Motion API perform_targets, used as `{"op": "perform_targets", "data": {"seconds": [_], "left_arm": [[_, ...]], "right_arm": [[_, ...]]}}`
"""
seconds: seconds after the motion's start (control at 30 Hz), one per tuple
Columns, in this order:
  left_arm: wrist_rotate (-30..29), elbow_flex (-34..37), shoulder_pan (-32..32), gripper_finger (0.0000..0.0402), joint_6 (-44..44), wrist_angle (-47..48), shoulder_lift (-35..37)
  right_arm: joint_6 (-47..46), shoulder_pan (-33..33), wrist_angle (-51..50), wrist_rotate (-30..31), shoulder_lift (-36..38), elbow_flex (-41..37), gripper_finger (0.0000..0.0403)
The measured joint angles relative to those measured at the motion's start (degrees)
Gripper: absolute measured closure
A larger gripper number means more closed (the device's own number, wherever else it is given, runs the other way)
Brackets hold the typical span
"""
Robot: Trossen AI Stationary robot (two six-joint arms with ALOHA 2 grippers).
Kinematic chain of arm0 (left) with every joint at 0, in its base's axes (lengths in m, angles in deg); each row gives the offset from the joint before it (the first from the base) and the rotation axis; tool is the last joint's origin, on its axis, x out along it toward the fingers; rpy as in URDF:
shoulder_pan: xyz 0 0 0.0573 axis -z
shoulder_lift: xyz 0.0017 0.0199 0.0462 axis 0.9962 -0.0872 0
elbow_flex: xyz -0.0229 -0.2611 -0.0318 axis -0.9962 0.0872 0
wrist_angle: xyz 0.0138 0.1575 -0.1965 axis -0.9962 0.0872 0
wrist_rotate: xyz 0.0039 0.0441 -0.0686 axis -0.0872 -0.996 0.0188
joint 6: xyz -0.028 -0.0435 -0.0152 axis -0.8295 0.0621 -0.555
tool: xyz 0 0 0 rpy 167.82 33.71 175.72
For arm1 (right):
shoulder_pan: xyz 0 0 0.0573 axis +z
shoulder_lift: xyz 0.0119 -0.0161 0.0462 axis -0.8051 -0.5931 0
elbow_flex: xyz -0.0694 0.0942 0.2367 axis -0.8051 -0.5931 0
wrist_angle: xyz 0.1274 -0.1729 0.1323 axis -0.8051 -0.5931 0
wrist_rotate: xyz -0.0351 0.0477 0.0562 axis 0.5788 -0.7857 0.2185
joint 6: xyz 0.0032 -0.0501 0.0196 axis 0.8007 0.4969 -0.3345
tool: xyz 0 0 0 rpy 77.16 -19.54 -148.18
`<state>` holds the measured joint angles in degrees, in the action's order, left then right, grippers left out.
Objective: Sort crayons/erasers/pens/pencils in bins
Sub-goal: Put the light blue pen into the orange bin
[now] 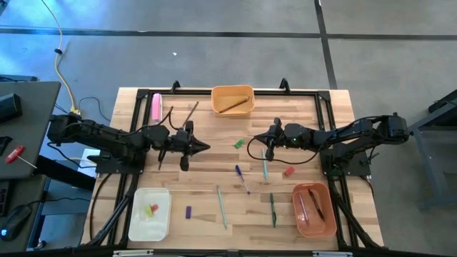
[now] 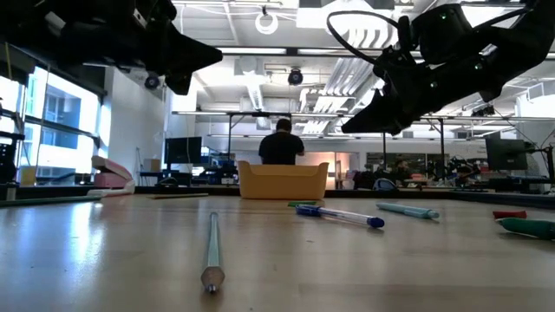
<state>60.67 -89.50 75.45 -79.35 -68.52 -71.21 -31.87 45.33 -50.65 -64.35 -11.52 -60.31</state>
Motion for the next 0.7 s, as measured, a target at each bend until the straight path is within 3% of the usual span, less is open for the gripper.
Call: {"op": "perform_targets", "data": {"seconds": [0.17,0.43,0.7], "left_arm": [[0.1,1.2,-1.0,0.0401,0.2,-1.8,0.0],[-2.0,12.4,-1.1,0.0401,-4.4,-19.3,0.0],[-2.2,13.7,-1.1,0.0401,-6.0,-20.4,0.0]], "right_arm": [[-3.6,0.0,0.2,0.0,0.0,0.0,0.0403],[-7.9,0.0,3.3,0.0,0.0,0.0,0.0402],[-8.9,-0.1,5.2,0.0,0.0,0.0,0.0402]]}}
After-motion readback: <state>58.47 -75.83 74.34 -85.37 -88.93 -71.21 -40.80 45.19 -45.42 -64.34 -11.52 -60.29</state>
